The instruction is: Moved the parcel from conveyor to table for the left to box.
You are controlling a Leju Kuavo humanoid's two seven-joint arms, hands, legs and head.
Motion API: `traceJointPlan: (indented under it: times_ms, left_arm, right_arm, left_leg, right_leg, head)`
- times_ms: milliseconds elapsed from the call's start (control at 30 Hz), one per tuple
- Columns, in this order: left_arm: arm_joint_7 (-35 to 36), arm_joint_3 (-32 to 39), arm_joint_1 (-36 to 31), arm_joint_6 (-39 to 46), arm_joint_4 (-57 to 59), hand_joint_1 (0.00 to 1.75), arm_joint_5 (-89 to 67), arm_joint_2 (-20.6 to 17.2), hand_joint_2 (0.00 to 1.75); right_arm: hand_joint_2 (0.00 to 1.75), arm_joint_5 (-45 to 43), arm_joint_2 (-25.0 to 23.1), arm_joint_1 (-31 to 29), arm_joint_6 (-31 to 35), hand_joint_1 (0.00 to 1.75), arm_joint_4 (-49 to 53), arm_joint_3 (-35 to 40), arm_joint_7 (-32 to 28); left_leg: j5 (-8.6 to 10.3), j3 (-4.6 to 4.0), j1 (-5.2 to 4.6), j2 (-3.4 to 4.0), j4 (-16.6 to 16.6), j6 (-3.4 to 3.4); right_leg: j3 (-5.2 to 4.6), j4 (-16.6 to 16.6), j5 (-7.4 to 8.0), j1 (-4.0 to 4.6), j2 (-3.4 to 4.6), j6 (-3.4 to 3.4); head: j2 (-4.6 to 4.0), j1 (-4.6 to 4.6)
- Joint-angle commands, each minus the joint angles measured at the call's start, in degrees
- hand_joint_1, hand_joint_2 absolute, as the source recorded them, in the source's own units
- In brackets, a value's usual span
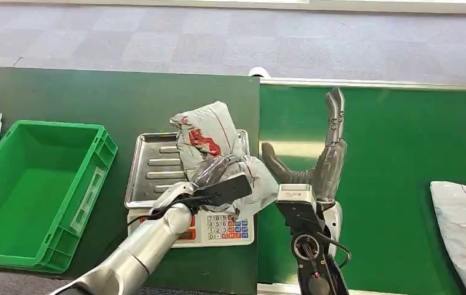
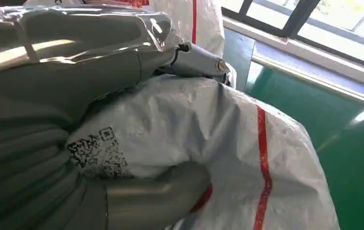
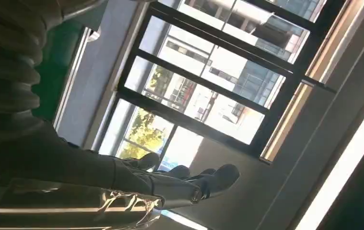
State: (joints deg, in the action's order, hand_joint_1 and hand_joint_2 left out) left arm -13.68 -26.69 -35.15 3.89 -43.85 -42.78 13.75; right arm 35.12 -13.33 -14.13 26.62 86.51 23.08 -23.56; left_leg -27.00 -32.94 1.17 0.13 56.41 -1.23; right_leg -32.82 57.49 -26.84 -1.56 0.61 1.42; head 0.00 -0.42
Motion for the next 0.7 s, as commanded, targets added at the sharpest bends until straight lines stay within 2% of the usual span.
traceJointPlan:
  times_ms: [33, 67, 133, 167, 300, 367, 700]
  left_arm:
    - [-8.1, 3.5, 0.8, 1.4, 1.9, 1.69, 9.8, -0.4, 1.75]
    - [-7.9, 3.0, 1.2, 1.0, 0.3, 1.69, 10.3, -1.0, 1.75]
    - [-14.5, 5.1, 4.0, 5.0, -8.2, 1.73, 17.6, -1.4, 1.75]
    - [-15.2, 5.2, 5.9, 6.4, -15.8, 1.75, 20.9, -2.5, 1.75]
    - [-14.3, 4.3, 10.9, 9.8, -39.2, 1.75, 23.7, -6.9, 1.75]
    - [-14.1, 4.7, 13.1, 11.7, -47.1, 1.75, 22.9, -7.9, 1.75]
    - [-14.4, 4.4, 13.1, 12.0, -45.7, 1.75, 22.9, -7.8, 1.75]
  right_arm:
    - [1.75, -0.4, 1.0, -1.3, -0.8, 0.00, -2.9, -0.4, -0.6]
    - [1.75, -0.5, 0.9, -1.4, -0.8, 0.00, -3.1, -0.5, -0.7]
    - [1.75, -1.7, 0.9, -1.6, -1.2, 0.00, -3.2, -0.7, -1.2]
    - [1.75, -2.1, 0.9, -1.6, -1.2, 0.00, -3.2, -0.9, -1.4]
    - [1.75, -3.0, 1.3, -0.6, -0.6, 0.00, -3.1, -1.6, -2.1]
    - [1.75, -3.6, 1.6, 0.1, 0.4, 0.00, -3.0, -2.0, -2.4]
    - [1.75, -3.8, 1.6, 0.1, 0.5, 0.00, -3.0, -1.9, -2.6]
  left_leg:
    - [0.02, 0.17, 0.03, 0.06, -0.1, 0.08]
    - [0.00, 0.10, 0.01, 0.06, -0.1, 0.05]
    - [0.00, 0.10, 0.00, 0.10, -0.1, 0.06]
    - [0.01, 0.14, 0.02, 0.11, -0.1, 0.09]
    - [-0.02, -0.11, 0.04, 0.22, 0.0, 0.03]
    - [-0.03, -0.08, 0.04, 0.22, 0.0, 0.03]
    - [0.01, 0.00, 0.01, 0.06, -0.1, 0.06]
  right_leg:
    - [0.16, -0.1, 0.05, 0.07, 0.01, -0.16]
    - [0.08, -0.1, 0.03, 0.04, 0.03, -0.09]
    - [0.06, -0.1, 0.03, 0.03, 0.06, -0.11]
    - [0.10, -0.1, 0.05, 0.06, 0.05, -0.15]
    - [-0.16, 0.0, 0.04, 0.06, 0.15, -0.11]
    - [-0.14, 0.0, 0.04, 0.07, 0.16, -0.12]
    - [-0.02, -0.1, 0.01, 0.04, 0.03, -0.09]
  head:
    - [0.00, 0.00]
    - [0.00, 0.00]
    - [0.00, 0.00]
    - [0.00, 0.00]
    - [0.00, 0.02]
    - [0.00, 0.00]
    - [0.00, 0.00]
